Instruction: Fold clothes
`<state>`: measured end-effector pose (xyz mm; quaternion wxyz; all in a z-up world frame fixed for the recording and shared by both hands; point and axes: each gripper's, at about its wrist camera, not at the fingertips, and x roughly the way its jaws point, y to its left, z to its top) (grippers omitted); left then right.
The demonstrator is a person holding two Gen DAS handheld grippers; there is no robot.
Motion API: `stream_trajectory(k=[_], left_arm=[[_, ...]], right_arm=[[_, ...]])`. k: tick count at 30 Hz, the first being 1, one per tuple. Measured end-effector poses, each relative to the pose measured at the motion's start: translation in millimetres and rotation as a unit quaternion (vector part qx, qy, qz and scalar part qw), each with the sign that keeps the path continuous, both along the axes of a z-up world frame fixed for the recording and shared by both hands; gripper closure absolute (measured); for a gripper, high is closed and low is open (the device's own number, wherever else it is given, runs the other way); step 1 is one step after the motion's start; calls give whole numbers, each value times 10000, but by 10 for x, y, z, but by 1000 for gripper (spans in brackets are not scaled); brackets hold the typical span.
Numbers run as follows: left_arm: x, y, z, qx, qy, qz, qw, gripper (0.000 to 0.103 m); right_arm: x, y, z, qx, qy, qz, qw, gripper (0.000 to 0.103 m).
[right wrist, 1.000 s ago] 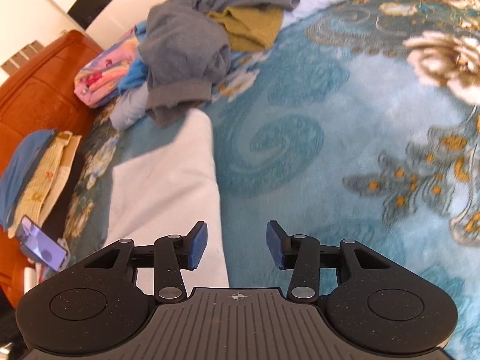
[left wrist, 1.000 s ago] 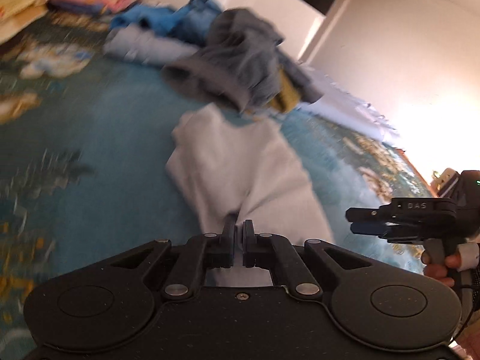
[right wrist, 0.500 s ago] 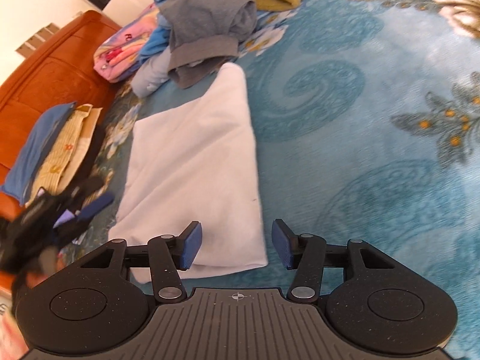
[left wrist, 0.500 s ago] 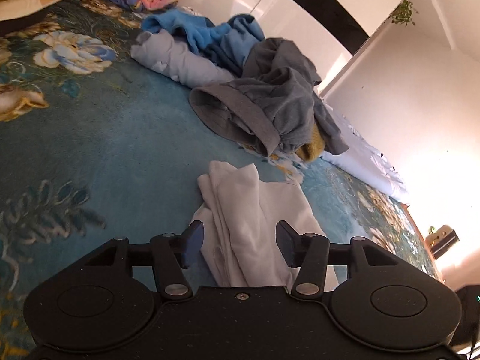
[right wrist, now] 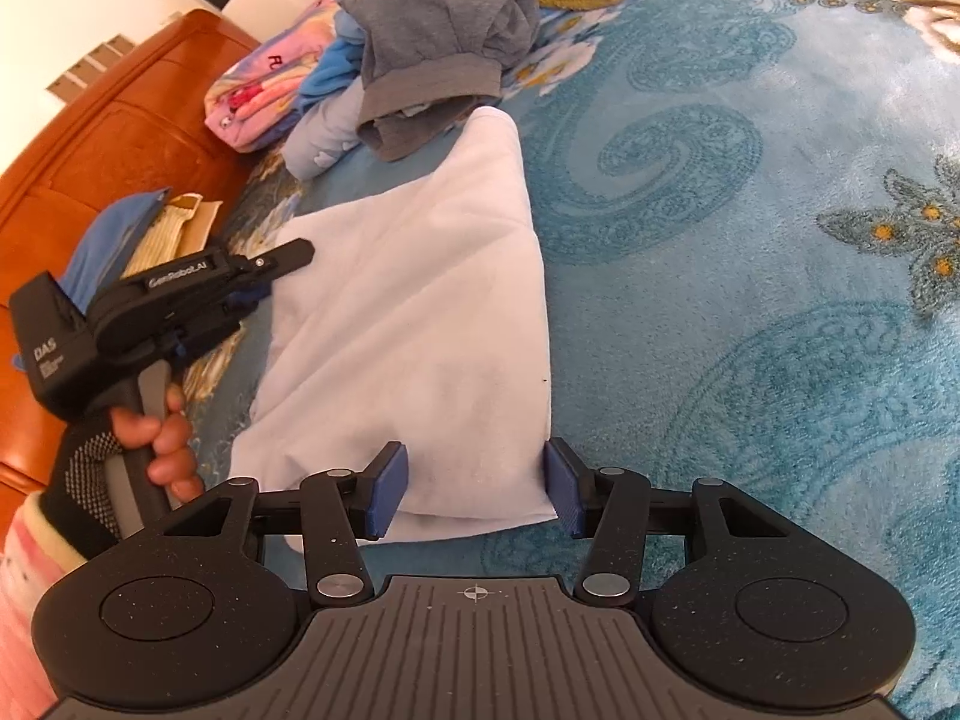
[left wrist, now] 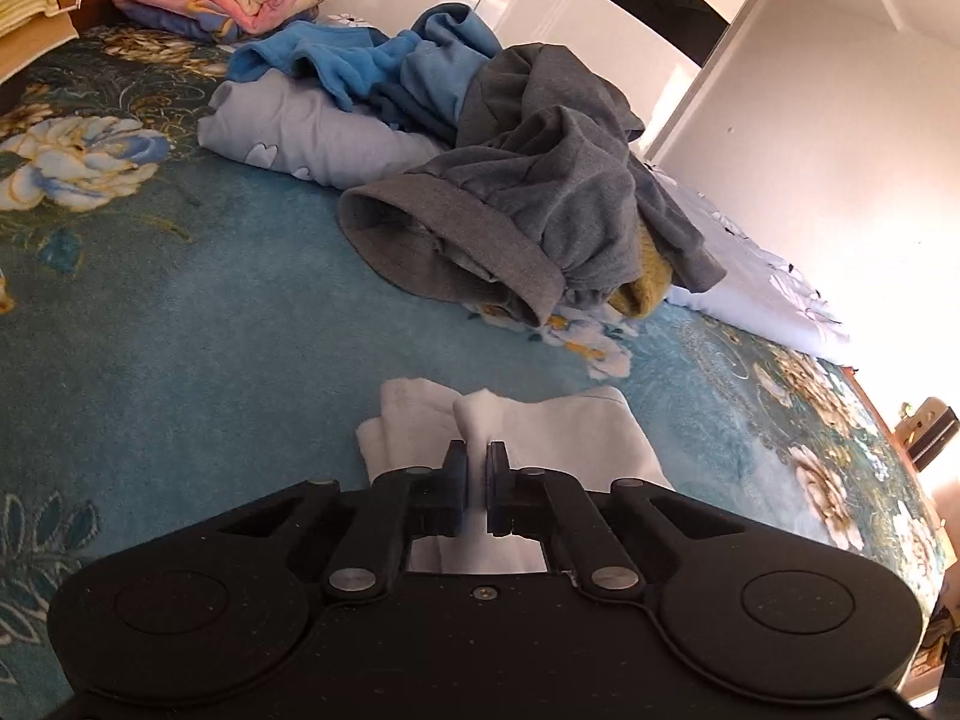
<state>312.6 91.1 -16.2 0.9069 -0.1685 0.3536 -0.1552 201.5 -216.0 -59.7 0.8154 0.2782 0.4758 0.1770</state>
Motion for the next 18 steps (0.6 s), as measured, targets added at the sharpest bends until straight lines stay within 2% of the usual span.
stream_trajectory(k=[2, 5, 9, 10, 12, 14, 16, 18], left_arm=[[28, 77, -12, -13, -42, 92, 9999, 103], [92, 196, -114, 169, 34, 221, 9996, 102], [116, 320, -253, -40, 247, 252, 9994, 98], [97, 349, -249, -154, 245, 274, 9992, 94], [55, 415, -223, -399, 236, 337, 9984, 93], [1, 478, -165, -528, 177, 401, 9976, 79], [-69, 533, -101, -601, 82, 442, 9972, 71], [-143, 579, -40, -693, -17, 448, 9966, 69]], right_arm=[[1, -6, -9, 21, 4, 4, 10000, 56], [0, -17, -23, 48, 1, 12, 10000, 57], [9, -25, -37, 61, 11, 23, 10000, 57], [13, -25, -39, 61, 15, 27, 10000, 57], [17, -30, -44, 106, 39, -6, 9999, 56], [17, -32, -46, 137, 55, -54, 9999, 56], [8, -37, -45, 166, 76, -117, 9998, 64], [1, -45, -43, 203, 101, -174, 9996, 79]])
